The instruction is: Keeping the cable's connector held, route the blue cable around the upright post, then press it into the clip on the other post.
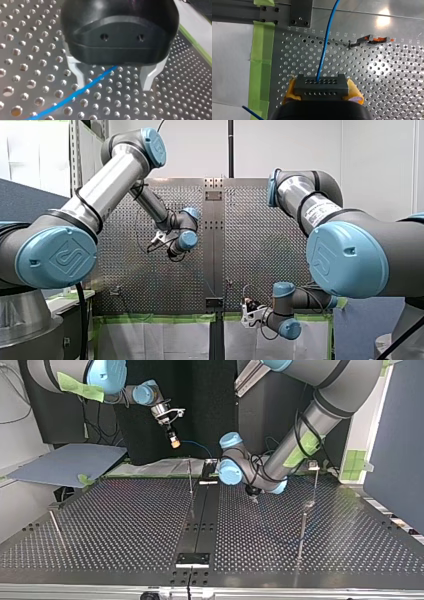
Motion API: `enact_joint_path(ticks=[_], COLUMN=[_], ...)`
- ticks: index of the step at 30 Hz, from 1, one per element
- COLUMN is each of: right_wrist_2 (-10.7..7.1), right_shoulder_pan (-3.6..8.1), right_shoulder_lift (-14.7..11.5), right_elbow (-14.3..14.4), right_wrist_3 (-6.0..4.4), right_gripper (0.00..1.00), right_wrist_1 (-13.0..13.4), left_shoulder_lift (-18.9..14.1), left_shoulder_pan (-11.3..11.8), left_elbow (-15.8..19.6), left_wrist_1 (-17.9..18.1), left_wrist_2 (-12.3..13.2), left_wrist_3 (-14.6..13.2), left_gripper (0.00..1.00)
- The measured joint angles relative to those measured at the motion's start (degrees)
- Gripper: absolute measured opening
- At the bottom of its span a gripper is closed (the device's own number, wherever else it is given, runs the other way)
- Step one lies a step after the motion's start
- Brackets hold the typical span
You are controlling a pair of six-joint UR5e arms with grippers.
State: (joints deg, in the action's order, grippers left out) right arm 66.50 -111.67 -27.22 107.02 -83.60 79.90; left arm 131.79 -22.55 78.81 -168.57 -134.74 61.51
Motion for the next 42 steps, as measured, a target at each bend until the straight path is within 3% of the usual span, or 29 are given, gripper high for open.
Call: enact_joint_path(ticks=[8, 19, 33, 42], right_wrist_2=[-0.04, -0.12, -0.64, -1.43], right_shoulder_pan=[0.00, -0.05, -0.24, -0.26], right_shoulder_lift=[0.03, 0.02, 0.02, 0.01], right_elbow=[-0.01, 0.00, -0.08, -0.48], right_wrist_3=[0.00, 0.00, -0.06, 0.08], right_gripper=[0.00, 0.00, 0.00, 0.00], right_wrist_1=[0.08, 0.14, 0.00, -0.67], left_shoulder_lift=[0.94, 6.42, 6.83, 6.84], left_shoulder_pan=[-0.37, -1.61, -4.01, -5.10], left_elbow=[0.00, 0.01, -0.01, 0.00], left_wrist_1=[-1.24, -3.00, -3.99, -8.40], left_wrist_2=[2.43, 8.59, 16.88, 22.29], left_wrist_3=[2.58, 7.23, 10.14, 11.23], left_gripper=[1.00, 1.00, 1.00, 1.00])
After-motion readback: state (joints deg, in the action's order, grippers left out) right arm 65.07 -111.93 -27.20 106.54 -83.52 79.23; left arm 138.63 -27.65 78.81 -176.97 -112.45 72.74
